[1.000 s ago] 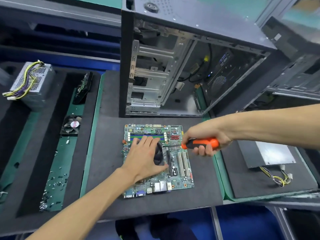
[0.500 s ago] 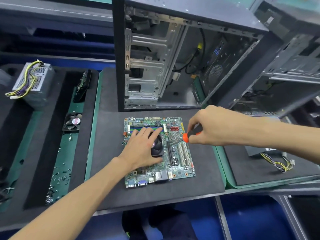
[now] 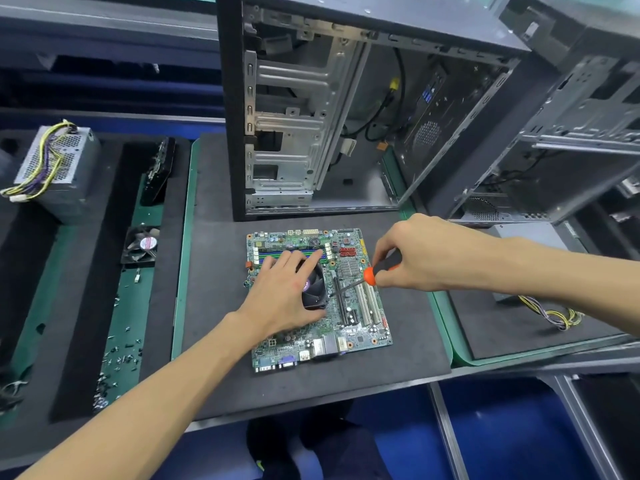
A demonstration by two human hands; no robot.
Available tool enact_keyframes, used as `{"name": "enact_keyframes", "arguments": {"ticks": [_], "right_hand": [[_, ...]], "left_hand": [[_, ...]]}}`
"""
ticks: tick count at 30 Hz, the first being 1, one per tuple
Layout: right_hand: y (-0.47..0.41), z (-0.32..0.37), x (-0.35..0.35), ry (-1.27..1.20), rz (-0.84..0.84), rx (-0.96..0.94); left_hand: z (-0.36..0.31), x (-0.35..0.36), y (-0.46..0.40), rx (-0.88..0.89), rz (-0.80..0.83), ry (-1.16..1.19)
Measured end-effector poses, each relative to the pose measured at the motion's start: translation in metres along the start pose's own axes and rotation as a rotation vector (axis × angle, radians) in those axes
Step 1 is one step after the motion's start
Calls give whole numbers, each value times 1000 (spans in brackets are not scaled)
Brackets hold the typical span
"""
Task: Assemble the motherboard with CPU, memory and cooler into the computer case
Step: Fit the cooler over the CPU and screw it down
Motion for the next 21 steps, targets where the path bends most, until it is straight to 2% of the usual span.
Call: {"name": "enact_keyframes", "arguments": {"ticks": [8,10,15,21], "right_hand": [[4,9,-6,97,-2,-99],[7,12,-8,214,-10,-197],[6,26,-20,563,-1,-590],[-10,39,-35,918,36,-745]], "left_hand": [[0,-1,0,-2,4,9],[-1,-1,0,2,12,4],[2,0,-1,3,18,-21],[0,2,-1,0,27,-37]]}}
Point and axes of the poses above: each hand's wrist, its own y-axis away from the middle knuckle, its own x-axis out of the palm, z = x × y, the point moved 1 cm from there along -y, towards the middle knuckle, and after that the axes turned 12 degrees about x, right-handed, at the moved point
